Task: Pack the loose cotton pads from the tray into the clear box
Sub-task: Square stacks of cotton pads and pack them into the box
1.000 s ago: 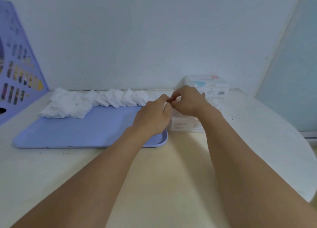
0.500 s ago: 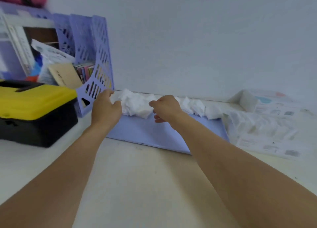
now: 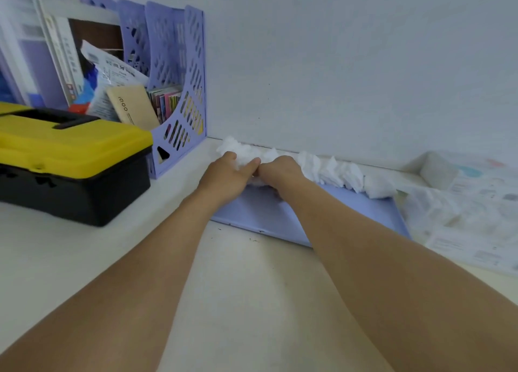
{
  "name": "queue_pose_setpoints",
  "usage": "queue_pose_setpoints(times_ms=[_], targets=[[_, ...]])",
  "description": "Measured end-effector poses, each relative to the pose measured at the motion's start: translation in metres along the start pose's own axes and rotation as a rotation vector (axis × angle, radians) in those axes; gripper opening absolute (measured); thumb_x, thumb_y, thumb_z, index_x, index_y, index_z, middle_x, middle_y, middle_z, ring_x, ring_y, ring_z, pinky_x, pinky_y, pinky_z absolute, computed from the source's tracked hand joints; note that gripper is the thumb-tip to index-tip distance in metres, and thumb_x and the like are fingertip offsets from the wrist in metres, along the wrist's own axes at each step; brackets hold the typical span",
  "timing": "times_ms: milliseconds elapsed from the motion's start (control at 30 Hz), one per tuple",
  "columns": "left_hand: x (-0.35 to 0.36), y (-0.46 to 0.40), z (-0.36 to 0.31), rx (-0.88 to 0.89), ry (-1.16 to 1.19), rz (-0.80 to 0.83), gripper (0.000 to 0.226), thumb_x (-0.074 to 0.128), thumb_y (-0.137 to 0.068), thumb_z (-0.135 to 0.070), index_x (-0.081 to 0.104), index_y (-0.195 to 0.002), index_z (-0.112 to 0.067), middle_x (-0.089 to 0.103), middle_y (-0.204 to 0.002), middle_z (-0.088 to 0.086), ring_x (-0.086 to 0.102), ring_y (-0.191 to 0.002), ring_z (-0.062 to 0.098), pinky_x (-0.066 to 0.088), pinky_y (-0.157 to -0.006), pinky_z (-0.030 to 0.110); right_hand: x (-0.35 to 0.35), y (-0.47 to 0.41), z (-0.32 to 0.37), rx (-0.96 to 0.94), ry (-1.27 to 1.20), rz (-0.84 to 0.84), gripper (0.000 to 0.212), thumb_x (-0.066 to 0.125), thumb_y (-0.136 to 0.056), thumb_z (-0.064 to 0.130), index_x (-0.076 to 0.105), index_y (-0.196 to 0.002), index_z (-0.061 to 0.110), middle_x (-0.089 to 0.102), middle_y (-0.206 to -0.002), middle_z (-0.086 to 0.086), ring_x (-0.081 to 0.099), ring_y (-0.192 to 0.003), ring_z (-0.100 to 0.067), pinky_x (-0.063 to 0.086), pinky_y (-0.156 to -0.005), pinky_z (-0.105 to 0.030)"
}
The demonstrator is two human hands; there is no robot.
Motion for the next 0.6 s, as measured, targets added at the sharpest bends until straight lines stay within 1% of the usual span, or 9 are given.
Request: queue_pose_setpoints(times_ms=[100, 167, 233, 300, 400, 433, 500, 533, 600], targets=[[0.004, 0.004, -0.010, 0.054, 0.034, -0.002, 0.042, 0.050, -0.102, -0.041, 0.059, -0.129, -0.010, 0.064, -0.127, 0.011, 0.058, -0.113, 0.030, 0.045, -0.088, 0.033, -0.003, 0.003, -0.001, -0.007, -0.004, -0.001, 0.020, 0.067, -0.083, 0.020, 0.053, -0.071, 0.013, 0.056, -0.067, -0.004, 0.049, -0.057, -0.020, 0.045, -0.061, -0.030], [0.008, 0.009, -0.017, 0.098, 0.036, -0.008, 0.028, 0.049, -0.102, -0.033, 0.064, -0.105, -0.008, 0.067, -0.102, 0.010, 0.060, -0.098, 0.031, 0.046, -0.078, 0.035, -0.011, 0.010, -0.007, 0.014, -0.059, 0.009, 0.017, 0.068, -0.081, 0.019, 0.055, -0.073, 0.012, 0.059, -0.068, -0.007, 0.051, -0.053, -0.021, 0.046, -0.056, -0.027], [0.016, 0.017, -0.027, 0.126, 0.041, 0.024, 0.025, 0.050, -0.102, -0.031, 0.062, -0.097, -0.009, 0.066, -0.091, 0.007, 0.059, -0.088, 0.029, 0.045, -0.072, 0.036, -0.025, 0.020, -0.017, 0.042, -0.108, 0.029, 0.014, 0.068, -0.081, 0.016, 0.057, -0.074, 0.011, 0.060, -0.067, -0.009, 0.051, -0.050, -0.021, 0.044, -0.047, -0.022], [0.032, 0.029, -0.044, 0.184, 0.046, 0.098, 0.024, 0.049, -0.102, -0.034, 0.066, -0.104, -0.016, 0.070, -0.100, 0.003, 0.063, -0.094, 0.025, 0.050, -0.080, 0.038, -0.046, 0.035, -0.032, 0.054, -0.102, 0.045, 0.011, 0.069, -0.080, 0.014, 0.060, -0.078, 0.010, 0.062, -0.067, -0.010, 0.053, -0.051, -0.021, 0.041, -0.042, -0.019], [0.063, 0.050, -0.072, 0.273, 0.035, 0.280, 0.027, 0.043, -0.104, -0.042, 0.065, -0.105, -0.026, 0.069, -0.105, 0.000, 0.063, -0.099, 0.023, 0.051, -0.087, 0.037, -0.082, 0.057, -0.058, 0.051, -0.102, 0.056, 0.010, 0.075, -0.078, 0.013, 0.066, -0.081, 0.010, 0.065, -0.068, -0.009, 0.055, -0.055, -0.020, 0.044, -0.046, -0.020], [0.076, 0.054, -0.080, 0.285, -0.010, 0.354, 0.032, 0.041, -0.103, -0.046, 0.063, -0.115, -0.025, 0.067, -0.114, 0.002, 0.062, -0.105, 0.025, 0.050, -0.094, 0.041, -0.092, 0.062, -0.066, 0.048, -0.116, 0.049, 0.010, 0.075, -0.077, 0.013, 0.068, -0.083, 0.009, 0.067, -0.069, -0.010, 0.056, -0.055, -0.020, 0.046, -0.048, -0.021], [0.100, 0.059, -0.086, 0.280, -0.182, 0.471, 0.057, 0.037, -0.097, -0.060, 0.047, -0.142, -0.027, 0.053, -0.141, 0.007, 0.050, -0.126, 0.034, 0.041, -0.107, 0.049, -0.109, 0.069, -0.081, 0.044, -0.146, 0.018, 0.011, 0.073, -0.079, 0.012, 0.070, -0.087, 0.005, 0.069, -0.071, -0.013, 0.061, -0.057, -0.023, 0.049, -0.052, -0.025], [0.108, 0.061, -0.089, 0.268, -0.259, 0.499, 0.073, 0.034, -0.089, -0.069, 0.037, -0.150, -0.029, 0.044, -0.150, 0.007, 0.042, -0.134, 0.037, 0.037, -0.111, 0.051, -0.115, 0.071, -0.087, 0.042, -0.155, -0.003, 0.011, 0.071, -0.082, 0.011, 0.069, -0.087, 0.003, 0.070, -0.069, -0.013, 0.063, -0.055, -0.023, 0.051, -0.052, -0.026], [0.119, 0.065, -0.098, 0.256, -0.287, 0.517, 0.092, 0.029, -0.072, -0.082, 0.032, -0.152, -0.036, 0.040, -0.155, 0.003, 0.038, -0.137, 0.037, 0.035, -0.112, 0.052, -0.125, 0.074, -0.094, 0.019, -0.146, -0.047, 0.008, 0.065, -0.086, 0.008, 0.064, -0.080, 0.003, 0.067, -0.064, -0.012, 0.064, -0.046, -0.021, 0.052, -0.047, -0.024]])
Point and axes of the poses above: each hand's wrist, its own y-axis away from the middle knuckle, its own x-axis out of the palm, z = x × y, the point moved 8 cm from there along -y, towards the middle knuckle
